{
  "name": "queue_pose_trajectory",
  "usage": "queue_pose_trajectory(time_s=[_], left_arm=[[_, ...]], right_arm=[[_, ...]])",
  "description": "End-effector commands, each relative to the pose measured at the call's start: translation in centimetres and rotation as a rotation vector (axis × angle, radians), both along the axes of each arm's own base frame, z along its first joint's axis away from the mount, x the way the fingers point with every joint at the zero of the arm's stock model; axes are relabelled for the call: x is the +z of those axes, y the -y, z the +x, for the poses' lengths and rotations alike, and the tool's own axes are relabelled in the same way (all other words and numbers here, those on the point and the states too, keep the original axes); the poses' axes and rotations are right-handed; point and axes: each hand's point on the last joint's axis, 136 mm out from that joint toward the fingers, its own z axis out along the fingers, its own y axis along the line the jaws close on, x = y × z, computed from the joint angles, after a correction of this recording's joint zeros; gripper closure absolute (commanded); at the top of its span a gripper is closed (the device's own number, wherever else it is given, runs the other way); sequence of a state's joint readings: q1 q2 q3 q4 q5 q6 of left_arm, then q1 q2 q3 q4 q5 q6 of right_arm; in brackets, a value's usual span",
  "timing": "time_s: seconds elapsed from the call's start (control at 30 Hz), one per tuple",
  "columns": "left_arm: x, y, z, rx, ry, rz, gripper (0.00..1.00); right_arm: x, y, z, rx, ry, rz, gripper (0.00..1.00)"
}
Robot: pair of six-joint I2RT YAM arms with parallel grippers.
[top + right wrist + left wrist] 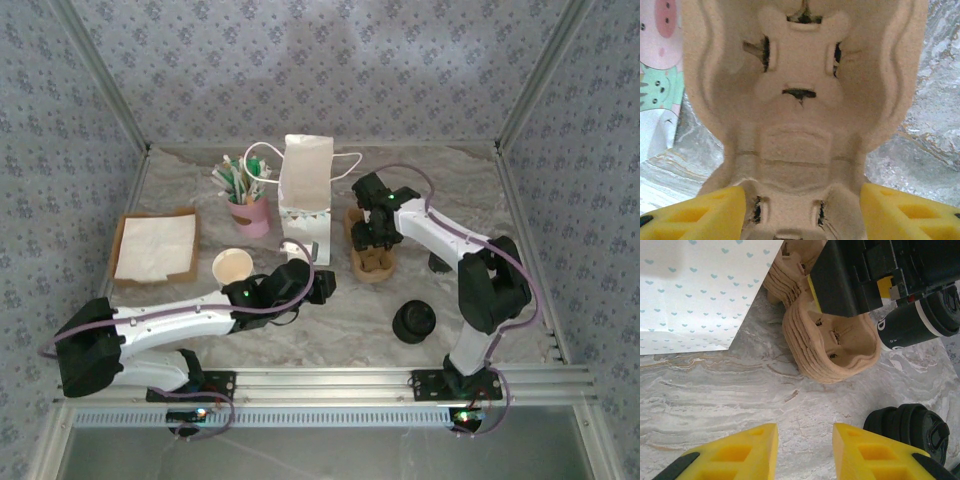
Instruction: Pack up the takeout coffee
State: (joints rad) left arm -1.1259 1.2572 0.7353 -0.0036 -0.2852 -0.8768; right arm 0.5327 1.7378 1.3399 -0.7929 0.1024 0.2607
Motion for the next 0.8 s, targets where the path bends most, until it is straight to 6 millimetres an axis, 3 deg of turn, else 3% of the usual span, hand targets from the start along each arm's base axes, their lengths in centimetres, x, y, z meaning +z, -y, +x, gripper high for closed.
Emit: queue_pose_trajectory(time_s=[0.0, 0.43, 0.6, 0.77], left_arm=[[0.3, -0.4, 0.0, 0.014, 0.009, 0.004, 0.66], [0.1, 1.4, -0.1, -0.023, -0.001, 0.001, 0.66], [-0.3, 2.9, -0.1, -0.044, -0.009, -0.008, 0.66], [-0.2, 3.8, 0.2, -0.052, -0.006, -0.018, 0.66]], right_arm=[[-0.3, 0.9, -0.9, -0.005, -0.035, -0.06, 0.36], [1.4, 5.5, -3.0, -0.086, -0.027, -0.098, 0.35], [3.3, 3.6, -2.5, -0.047, 0.027, 0.01, 0.35], [3.7, 1.5, -1.8, 0.006, 0.029, 0.08, 0.37]])
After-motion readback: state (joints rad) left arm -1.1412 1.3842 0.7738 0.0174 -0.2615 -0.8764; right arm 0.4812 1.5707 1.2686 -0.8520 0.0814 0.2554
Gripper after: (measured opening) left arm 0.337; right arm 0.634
